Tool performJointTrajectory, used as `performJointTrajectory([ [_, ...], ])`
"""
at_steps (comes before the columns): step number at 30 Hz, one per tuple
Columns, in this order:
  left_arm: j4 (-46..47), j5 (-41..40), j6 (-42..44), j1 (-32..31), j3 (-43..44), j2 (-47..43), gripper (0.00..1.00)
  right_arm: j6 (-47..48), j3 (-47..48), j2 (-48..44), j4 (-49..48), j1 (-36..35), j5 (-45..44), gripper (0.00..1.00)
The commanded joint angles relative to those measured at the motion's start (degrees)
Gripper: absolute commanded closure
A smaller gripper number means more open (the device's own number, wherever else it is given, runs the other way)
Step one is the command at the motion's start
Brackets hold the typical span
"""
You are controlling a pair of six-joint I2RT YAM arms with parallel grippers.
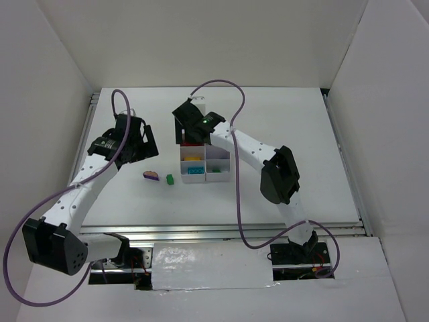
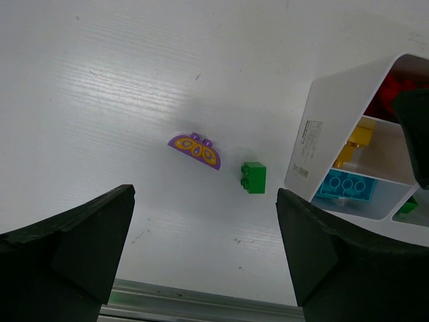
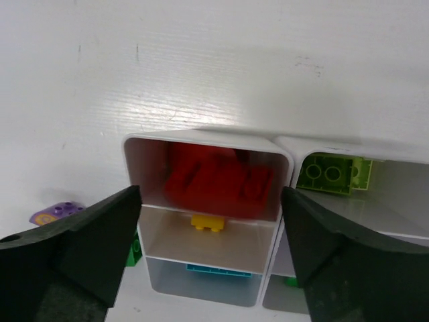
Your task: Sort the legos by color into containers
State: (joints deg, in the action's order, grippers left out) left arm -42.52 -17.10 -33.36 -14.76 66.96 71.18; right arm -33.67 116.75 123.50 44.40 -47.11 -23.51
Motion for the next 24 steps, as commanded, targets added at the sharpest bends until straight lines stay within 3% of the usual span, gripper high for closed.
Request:
performJointTrajectory([
  [1, 1.83, 1.63, 1.19, 0.26, 0.37, 0.1, 0.01, 0.97, 2.16, -1.77, -1.07, -0.44, -0.05, 0.02],
  [7, 3.15, 5.31, 1.9, 0.26, -1.39, 0.45, 0.0, 0.89, 5.41, -3.09, 0.15, -0.44, 0.22, 0.0],
  [11, 4.73, 9.0, 2.42, 0.17, -3.41, 1.24, 0.0, 0.1, 3.32, -11.32, -1.33, -0.52, 1.88, 0.0],
  [18, 5.87, 12.53, -0.12, -0.79, -7.54, 5.1, 0.03, 0.89, -9.4, -26.46, -1.34, 0.79, 2.59, 0.0],
  [24, 3.42, 13.5, -8.55, -1.93, -3.87, 12.74, 0.05, -0.16, -22.59, -37.62, -1.51, 1.85, 6.45, 0.0],
])
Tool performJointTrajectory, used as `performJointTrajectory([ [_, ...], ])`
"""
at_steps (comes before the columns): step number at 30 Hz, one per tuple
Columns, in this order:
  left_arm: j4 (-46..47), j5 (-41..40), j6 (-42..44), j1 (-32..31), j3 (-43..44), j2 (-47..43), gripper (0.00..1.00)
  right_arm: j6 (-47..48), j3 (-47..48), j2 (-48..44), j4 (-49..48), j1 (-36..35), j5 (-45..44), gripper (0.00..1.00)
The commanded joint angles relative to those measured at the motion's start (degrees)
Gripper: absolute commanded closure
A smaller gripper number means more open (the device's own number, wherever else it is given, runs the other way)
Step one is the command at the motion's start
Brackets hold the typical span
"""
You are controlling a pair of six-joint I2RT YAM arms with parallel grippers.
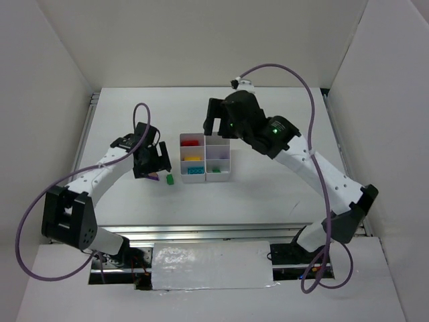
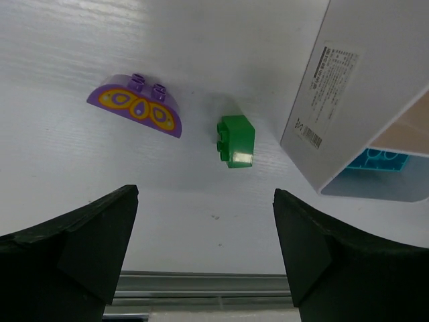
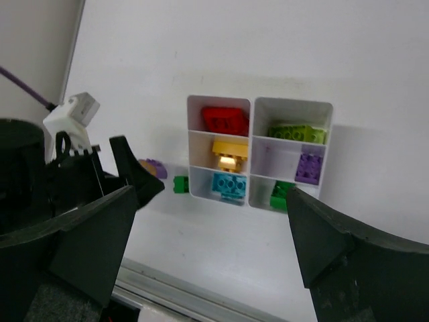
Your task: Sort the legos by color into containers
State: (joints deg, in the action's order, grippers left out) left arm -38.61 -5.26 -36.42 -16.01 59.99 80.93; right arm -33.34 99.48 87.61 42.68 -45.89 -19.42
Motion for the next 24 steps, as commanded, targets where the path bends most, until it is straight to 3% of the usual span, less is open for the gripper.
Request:
performJointTrajectory([
  [1, -1.37, 1.74, -6.72, -1.12, 3.73, 4.14, 0.06, -0.76, -6.39, -2.7, 0.39, 0.89, 2.89, 0.0],
  [11, -8.4, -1.68, -16.74, -4.29, 12.69, 16.1, 0.25, -0.5, -14.84, -10.18, 0.3, 4.49, 7.99, 0.0],
  [16, -8.06, -1.51, -19.12, -4.56, 11.39, 17.6, 0.32, 1.08, -15.37, -11.41, -0.49, 6.69, 10.8, 0.0],
  [24, -7.27, -2.56, -20.26, -5.0, 11.29, 20.32, 0.35, 2.49, -14.84, -11.59, -0.66, 8.18, 13.88, 0.0],
])
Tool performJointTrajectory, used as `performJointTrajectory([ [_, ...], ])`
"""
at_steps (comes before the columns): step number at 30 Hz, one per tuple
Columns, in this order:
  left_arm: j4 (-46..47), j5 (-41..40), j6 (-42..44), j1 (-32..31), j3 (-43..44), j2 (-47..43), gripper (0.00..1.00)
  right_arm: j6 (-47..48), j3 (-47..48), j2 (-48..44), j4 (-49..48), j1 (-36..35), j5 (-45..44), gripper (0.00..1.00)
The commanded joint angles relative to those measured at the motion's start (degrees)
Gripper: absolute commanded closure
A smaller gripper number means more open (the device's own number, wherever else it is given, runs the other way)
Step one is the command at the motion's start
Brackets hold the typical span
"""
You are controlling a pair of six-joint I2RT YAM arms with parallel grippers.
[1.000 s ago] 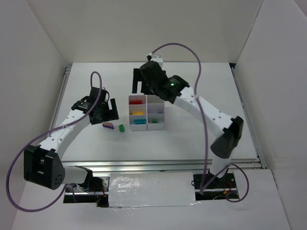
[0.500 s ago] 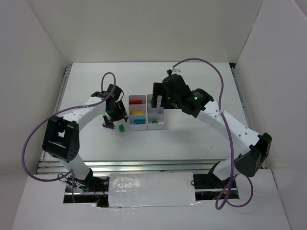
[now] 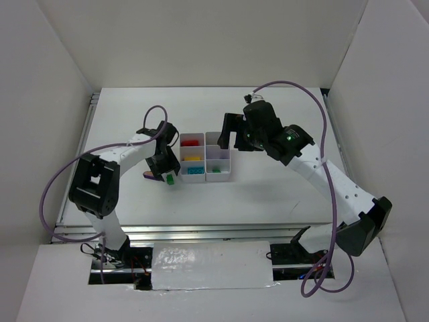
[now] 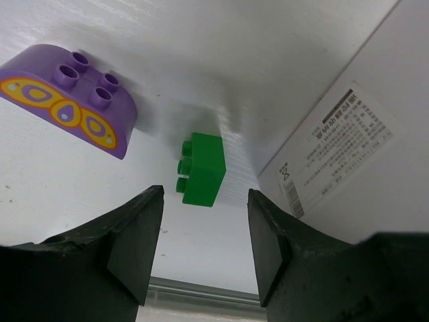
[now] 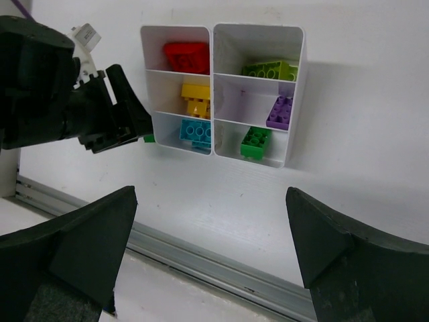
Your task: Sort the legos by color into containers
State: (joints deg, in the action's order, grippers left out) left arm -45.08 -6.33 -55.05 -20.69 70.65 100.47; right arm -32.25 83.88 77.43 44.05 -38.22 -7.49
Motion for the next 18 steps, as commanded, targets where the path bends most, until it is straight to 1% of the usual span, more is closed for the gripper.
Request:
performJointTrajectory([
  [1, -0.89, -1.93, -1.56, -0.32, 0.8, 1.13, 0.35, 1.57, 0.68, -1.4, -2.13, 0.69, 2.12, 0.0],
  [6, -0.01, -2.11, -1.03, -0.32, 0.89, 2.72, 0.36, 1.75, 0.94, -1.49, -1.87, 1.04, 2.65, 0.0],
  [8, 0.43, -2.28, -0.85, -0.32, 0.54, 3.07, 0.39, 1.75, 1.03, -1.49, -1.78, 1.13, 2.65, 0.0],
  [9, 0.61, -2.02, -0.68, -0.32, 0.36, 3.24, 0.44, 1.66, 1.11, -1.49, -1.69, 1.21, 2.57, 0.0],
  [10, 0.87, -1.94, -0.5, -0.32, 0.28, 3.68, 0.46, 1.66, 1.2, -1.49, -1.78, 1.21, 2.48, 0.0],
  [14, 0.87, -1.58, 0.2, -0.23, 0.71, 4.82, 0.53, 1.75, 1.38, -1.05, -1.86, 1.39, 2.13, 0.0],
  [15, 0.87, -1.58, 0.38, -0.32, 0.89, 4.91, 0.57, 1.84, 1.38, -0.7, -1.95, 1.39, 2.12, 0.0],
  [18, 0.87, -1.5, 0.9, -0.14, 0.72, 5.09, 0.57, 1.84, 0.85, 0.09, -2.3, 1.92, 1.95, 0.0],
])
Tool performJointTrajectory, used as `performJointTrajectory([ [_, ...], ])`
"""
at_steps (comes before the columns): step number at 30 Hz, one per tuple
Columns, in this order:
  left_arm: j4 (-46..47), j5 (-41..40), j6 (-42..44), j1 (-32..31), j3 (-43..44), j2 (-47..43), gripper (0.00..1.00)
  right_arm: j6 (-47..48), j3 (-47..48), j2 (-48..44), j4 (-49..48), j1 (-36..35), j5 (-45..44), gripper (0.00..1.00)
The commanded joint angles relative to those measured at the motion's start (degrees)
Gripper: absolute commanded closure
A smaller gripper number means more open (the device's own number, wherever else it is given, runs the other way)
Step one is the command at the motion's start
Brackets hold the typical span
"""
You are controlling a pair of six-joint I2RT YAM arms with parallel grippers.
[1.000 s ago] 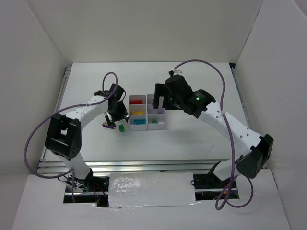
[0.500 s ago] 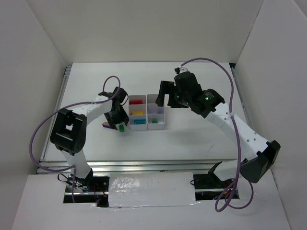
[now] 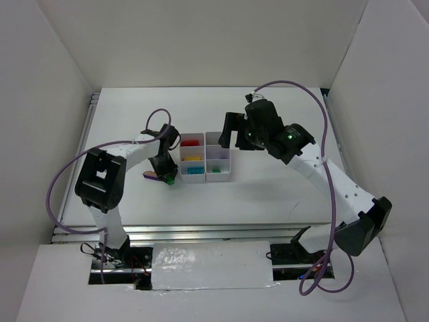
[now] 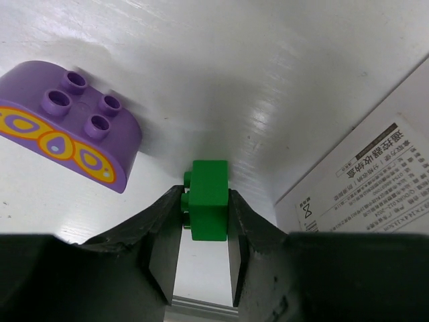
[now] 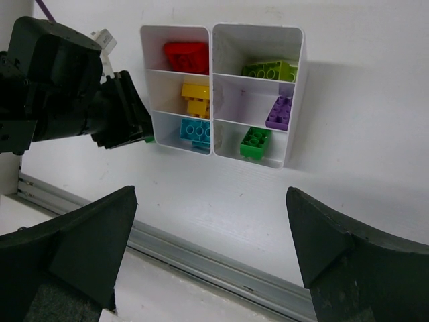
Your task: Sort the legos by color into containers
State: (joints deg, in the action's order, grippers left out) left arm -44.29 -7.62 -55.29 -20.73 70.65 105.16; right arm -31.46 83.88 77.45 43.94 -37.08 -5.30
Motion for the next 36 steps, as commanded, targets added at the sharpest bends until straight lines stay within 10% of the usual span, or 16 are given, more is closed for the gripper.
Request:
performJointTrajectory([
  [1, 0.08, -0.12, 1.32, 0.08, 0.63, 0.48, 0.57, 0.97, 0.85, 0.33, -2.28, 0.96, -0.06, 0.0],
  [5, 0.09, -0.03, 1.76, 0.69, 0.36, 0.22, 1.0, 0.97, 1.46, 1.12, -2.37, 1.22, 0.2, 0.0],
  [17, 5.52, -3.03, 9.29, -0.62, 14.59, -16.21, 1.0, 0.09, 3.14, 0.34, -2.02, 2.89, -0.5, 0.0],
  [36, 9.41, 10.6, 25.58, -19.0, 26.12, -3.13, 1.0, -5.71, -4.68, -10.21, -0.26, 23.45, -6.92, 0.0],
])
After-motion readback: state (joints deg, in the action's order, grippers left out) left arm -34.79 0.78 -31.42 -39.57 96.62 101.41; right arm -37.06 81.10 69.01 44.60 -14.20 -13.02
